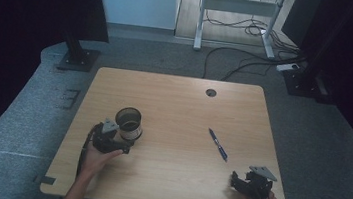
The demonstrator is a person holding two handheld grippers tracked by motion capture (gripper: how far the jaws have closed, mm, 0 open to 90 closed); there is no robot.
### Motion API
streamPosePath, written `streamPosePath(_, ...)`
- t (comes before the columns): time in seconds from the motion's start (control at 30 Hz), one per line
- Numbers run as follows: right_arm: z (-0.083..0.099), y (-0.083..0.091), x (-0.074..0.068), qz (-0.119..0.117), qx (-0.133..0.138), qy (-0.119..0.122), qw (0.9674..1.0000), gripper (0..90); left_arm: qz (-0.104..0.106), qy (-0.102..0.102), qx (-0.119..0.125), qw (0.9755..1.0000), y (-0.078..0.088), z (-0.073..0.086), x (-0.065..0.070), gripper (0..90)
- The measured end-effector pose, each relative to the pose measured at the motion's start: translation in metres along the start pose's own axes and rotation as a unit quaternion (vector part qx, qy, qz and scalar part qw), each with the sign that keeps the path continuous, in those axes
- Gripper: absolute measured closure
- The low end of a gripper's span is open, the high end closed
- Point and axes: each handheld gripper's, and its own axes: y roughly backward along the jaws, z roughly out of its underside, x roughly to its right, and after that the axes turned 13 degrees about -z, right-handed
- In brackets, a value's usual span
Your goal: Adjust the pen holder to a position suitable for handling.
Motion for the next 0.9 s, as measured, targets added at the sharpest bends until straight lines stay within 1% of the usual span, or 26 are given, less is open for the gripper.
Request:
streamPosePath(0.1, 0.0, 0.0, 0.0, 0.0, 0.0, 0.0, 1.0, 12.2, 0.0, 0.004, 0.007, 1.0, -0.006, -0.004, -0.002, 0.0)
streamPosePath(0.17, 0.0, 0.0, 0.0, 0.0, 0.0, 0.0, 1.0, 12.2, 0.0, 0.007, 0.0, 1.0, -0.01, -0.005, -0.003, 0.0)
streamPosePath(0.27, 0.0, 0.0, 0.0, 0.0, 0.0, 0.0, 1.0, 12.2, -0.003, 0.003, -0.002, 1.0, -0.015, -0.007, -0.003, 0.0)
streamPosePath(0.3, 0.0, 0.0, 0.0, 0.0, 0.0, 0.0, 1.0, 12.3, -0.006, 0.001, -0.002, 1.0, -0.018, -0.008, -0.002, 0.0)
streamPosePath(0.4, 0.0, 0.0, 0.0, -0.001, 0.0, 0.001, 1.0, 12.5, -0.008, 0.007, -0.004, 0.9999, -0.025, -0.012, -0.005, 0.0)
streamPosePath(0.43, 0.0, 0.0, 0.0, -0.001, 0.0, 0.001, 1.0, 12.4, -0.009, 0.013, 0.0, 0.9999, -0.027, -0.012, -0.006, 0.2)
streamPosePath(0.5, 0.0, 0.0, 0.0, -0.002, 0.0, 0.001, 1.0, 12.5, -0.004, 0.018, 0.005, 0.9998, -0.031, -0.012, -0.008, 1.1)
streamPosePath(0.53, 0.0, 0.0, 0.0, -0.002, 0.0, 0.001, 1.0, 12.5, -0.003, 0.021, 0.008, 0.9998, -0.035, -0.011, -0.009, 1.3)
streamPosePath(0.6, 0.0, 0.0, 0.0, -0.002, 0.0, 0.001, 1.0, 12.5, -0.005, 0.024, 0.01, 0.9996, -0.037, -0.011, -0.01, 1.5)
streamPosePath(0.73, 0.0, 0.0, 0.001, -0.003, 0.0, 0.002, 1.0, 12.5, -0.004, 0.023, 0.023, 0.9995, -0.041, -0.01, -0.01, 2.7)
streamPosePath(0.77, 0.0, 0.0, 0.001, -0.003, 0.0, 0.002, 1.0, 12.5, -0.004, 0.022, 0.027, 0.9994, -0.042, -0.01, -0.01, 3.8)
streamPosePath(0.8, 0.0, 0.0, 0.001, -0.002, 0.0, 0.002, 1.0, 12.5, -0.005, 0.02, 0.031, 0.9993, -0.042, -0.01, -0.009, 7.4)
streamPosePath(0.9, 0.0, 0.0, 0.001, -0.002, 0.0, 0.002, 1.0, 12.5, -0.008, 0.014, 0.038, 0.9992, -0.042, -0.01, -0.008, 9.3)
